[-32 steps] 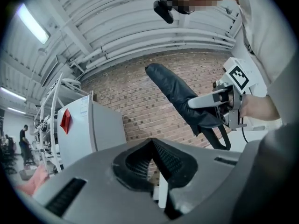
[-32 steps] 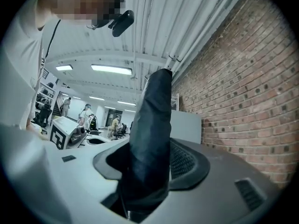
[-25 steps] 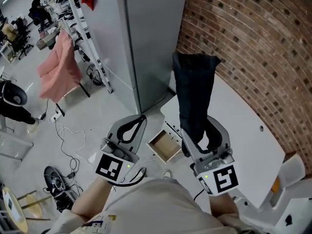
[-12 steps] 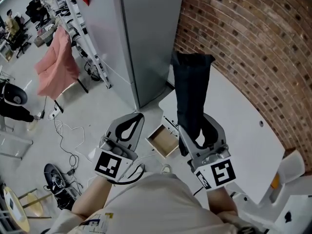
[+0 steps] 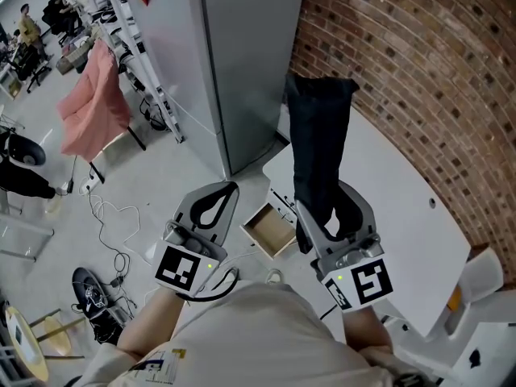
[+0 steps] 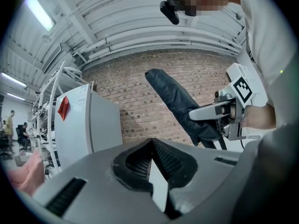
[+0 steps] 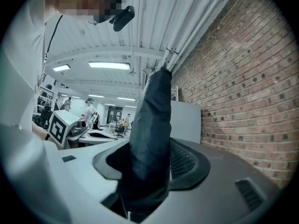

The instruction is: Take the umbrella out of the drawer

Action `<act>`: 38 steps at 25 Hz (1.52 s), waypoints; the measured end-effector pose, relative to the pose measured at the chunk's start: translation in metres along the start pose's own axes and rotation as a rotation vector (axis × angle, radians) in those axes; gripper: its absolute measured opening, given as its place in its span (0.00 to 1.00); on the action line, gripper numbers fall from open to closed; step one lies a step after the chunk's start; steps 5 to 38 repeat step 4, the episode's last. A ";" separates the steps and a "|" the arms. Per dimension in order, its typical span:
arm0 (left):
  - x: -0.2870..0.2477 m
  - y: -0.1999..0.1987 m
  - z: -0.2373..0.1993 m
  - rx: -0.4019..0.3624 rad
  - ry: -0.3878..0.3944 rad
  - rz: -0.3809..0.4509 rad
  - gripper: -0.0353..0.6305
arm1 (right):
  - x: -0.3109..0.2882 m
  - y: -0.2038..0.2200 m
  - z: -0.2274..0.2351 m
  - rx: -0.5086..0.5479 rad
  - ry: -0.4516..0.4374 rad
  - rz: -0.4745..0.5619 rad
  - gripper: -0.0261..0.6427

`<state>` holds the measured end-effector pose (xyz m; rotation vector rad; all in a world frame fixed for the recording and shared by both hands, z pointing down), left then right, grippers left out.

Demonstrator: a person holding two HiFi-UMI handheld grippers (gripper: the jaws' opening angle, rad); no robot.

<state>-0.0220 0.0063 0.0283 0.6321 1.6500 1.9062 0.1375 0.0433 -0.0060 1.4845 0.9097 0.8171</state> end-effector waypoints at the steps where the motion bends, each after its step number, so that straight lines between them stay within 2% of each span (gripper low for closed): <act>1: 0.000 0.000 0.000 -0.001 0.000 0.000 0.07 | 0.000 -0.001 0.000 -0.001 0.001 0.002 0.38; 38: 0.000 -0.001 0.000 -0.006 0.002 -0.001 0.06 | 0.000 -0.002 0.002 -0.004 0.003 0.007 0.38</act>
Point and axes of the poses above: the fingertips, and each gripper's own axes: x backward along the fingers, z to its right, y out of its underside, the point moved 4 cm from there along x, backward along the fingers, and after that the axes turned 1 degree about y, right-handed, at the moved point
